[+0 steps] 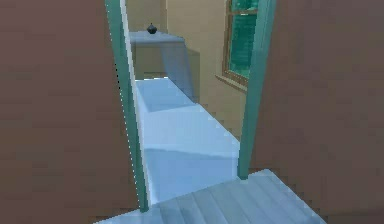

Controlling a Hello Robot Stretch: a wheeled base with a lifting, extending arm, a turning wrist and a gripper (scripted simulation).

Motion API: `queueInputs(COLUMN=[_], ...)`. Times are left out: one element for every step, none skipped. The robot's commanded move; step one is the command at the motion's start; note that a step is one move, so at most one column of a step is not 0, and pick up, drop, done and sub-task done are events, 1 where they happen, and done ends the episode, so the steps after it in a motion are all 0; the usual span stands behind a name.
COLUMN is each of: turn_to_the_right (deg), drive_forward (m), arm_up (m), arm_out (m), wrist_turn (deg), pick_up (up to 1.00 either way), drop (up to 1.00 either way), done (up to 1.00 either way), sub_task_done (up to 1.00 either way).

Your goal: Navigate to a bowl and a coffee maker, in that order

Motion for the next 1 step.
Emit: queueInputs(turn_to_the_right=[-9.0], drive_forward=[0.0], arm_up=[0.0], arm_out=[0.0], wrist_turn=[0.0], pick_up=[0.0], drop=[0.0], done=[0.0], sub_task_done=[0.0])
